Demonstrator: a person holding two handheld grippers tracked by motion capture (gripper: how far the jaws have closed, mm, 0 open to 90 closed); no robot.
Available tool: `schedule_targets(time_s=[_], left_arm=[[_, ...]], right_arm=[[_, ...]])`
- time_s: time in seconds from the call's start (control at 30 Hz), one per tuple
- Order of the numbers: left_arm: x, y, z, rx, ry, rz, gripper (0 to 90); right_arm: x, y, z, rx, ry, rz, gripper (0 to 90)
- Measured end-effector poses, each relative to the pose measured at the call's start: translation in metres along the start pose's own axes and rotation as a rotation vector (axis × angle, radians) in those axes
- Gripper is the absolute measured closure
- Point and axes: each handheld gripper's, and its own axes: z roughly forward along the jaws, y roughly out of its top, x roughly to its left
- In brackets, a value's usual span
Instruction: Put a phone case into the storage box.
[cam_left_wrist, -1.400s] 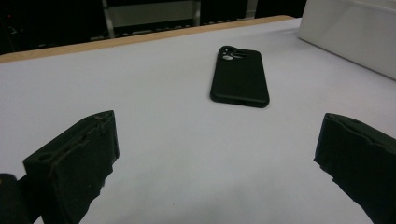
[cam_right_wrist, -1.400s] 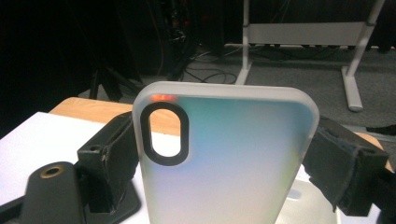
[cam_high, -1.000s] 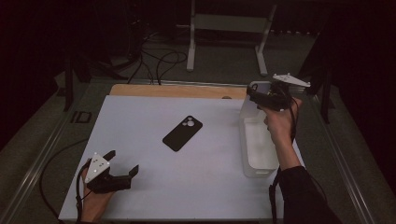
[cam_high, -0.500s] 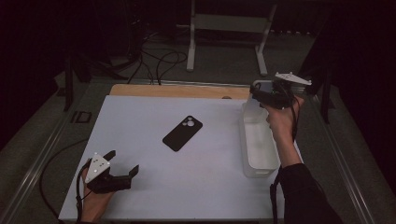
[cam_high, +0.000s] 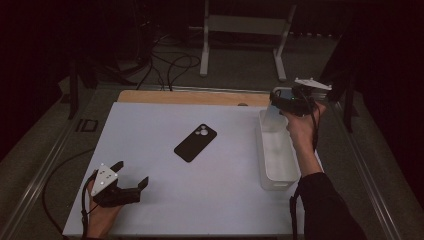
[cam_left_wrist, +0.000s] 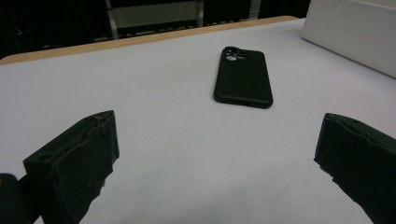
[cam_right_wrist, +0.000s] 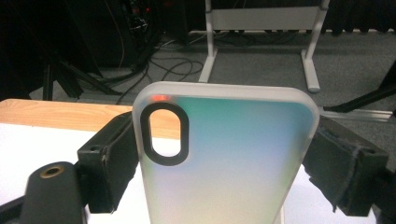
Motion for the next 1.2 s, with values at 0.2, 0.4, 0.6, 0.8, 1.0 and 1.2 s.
schedule_targets(time_s=[0.2,0.4,0.6,0.8,1.0,1.2], left_arm=[[0.000,0.000,0.000,0.000,0.004,-0.001,0.1],[0.001,0.000,0.000,-0.002,0.005,-0.002,0.1],[0.000,0.000,0.000,-0.004,0.006,-0.002,0.2],[0.000,0.000,0.000,-0.002,0.005,0.002,0.2],[0.000,0.000,-0.001,-0.005,0.005,-0.001,0.1],[0.001,0.000,-0.001,-0.006,0.003,0.000,0.2]], right_arm=[[0.000,-0.003,0.007,0.016,-0.019,-0.005,16.8],[0.000,-0.006,0.014,0.031,-0.034,-0.002,16.8],[-0.003,-0.014,0.023,0.059,-0.051,0.007,16.8],[-0.003,-0.020,0.031,0.076,-0.060,0.002,16.8],[0.000,-0.025,0.042,0.104,-0.074,-0.023,16.8],[-0.001,-0.032,0.051,0.130,-0.089,-0.020,16.7]])
